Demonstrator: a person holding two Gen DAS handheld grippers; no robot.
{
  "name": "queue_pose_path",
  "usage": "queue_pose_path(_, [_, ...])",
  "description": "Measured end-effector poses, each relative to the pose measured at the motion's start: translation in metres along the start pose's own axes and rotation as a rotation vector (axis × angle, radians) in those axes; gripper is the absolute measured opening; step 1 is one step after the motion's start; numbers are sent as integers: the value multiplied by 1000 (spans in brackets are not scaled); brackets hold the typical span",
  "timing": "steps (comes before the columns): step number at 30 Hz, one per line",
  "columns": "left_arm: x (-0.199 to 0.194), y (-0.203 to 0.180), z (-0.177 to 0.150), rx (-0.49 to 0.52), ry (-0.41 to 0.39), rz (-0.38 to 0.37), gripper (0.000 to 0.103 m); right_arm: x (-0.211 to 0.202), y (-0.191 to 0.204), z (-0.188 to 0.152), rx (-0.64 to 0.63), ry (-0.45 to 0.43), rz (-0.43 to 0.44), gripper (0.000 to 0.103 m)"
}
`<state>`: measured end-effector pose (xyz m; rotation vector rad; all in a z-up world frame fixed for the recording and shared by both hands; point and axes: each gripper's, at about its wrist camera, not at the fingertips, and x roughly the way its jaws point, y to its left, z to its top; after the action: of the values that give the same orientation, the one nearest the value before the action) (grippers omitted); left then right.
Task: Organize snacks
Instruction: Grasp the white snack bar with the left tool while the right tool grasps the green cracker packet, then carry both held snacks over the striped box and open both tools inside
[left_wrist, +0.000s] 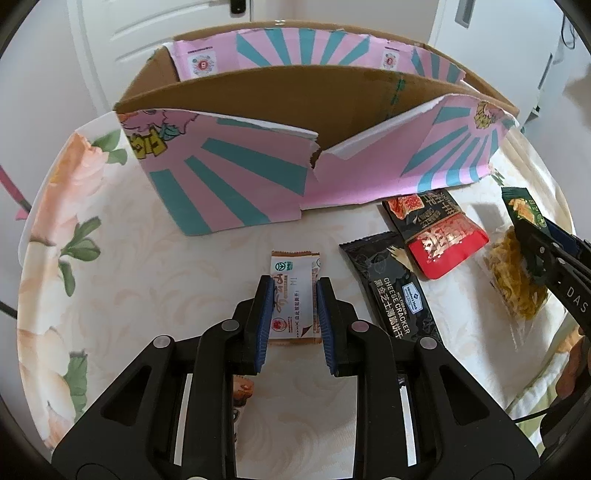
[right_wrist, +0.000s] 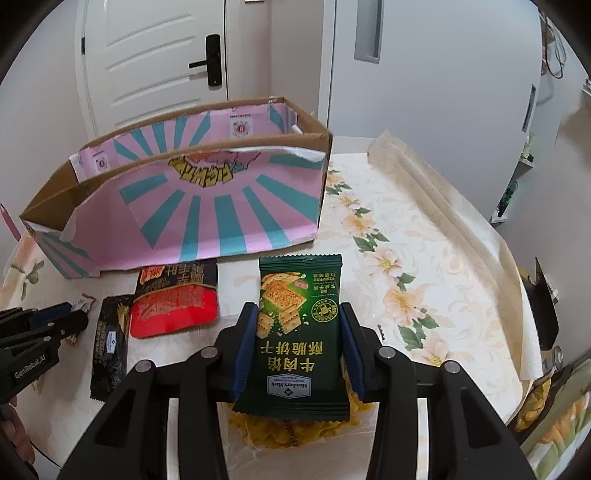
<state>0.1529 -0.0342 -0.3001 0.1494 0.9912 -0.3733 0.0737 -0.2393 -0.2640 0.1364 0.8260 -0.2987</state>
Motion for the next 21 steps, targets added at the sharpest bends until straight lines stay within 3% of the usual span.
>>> queue_pose_path(12, [-41,3,9,-50,-41,0,21,-18,-3,11,-8,-19,46,40])
queue_pose_path(21, [-105,-3,26,-125,-118,6,21,-53,-11,44,-42,-75,94,40])
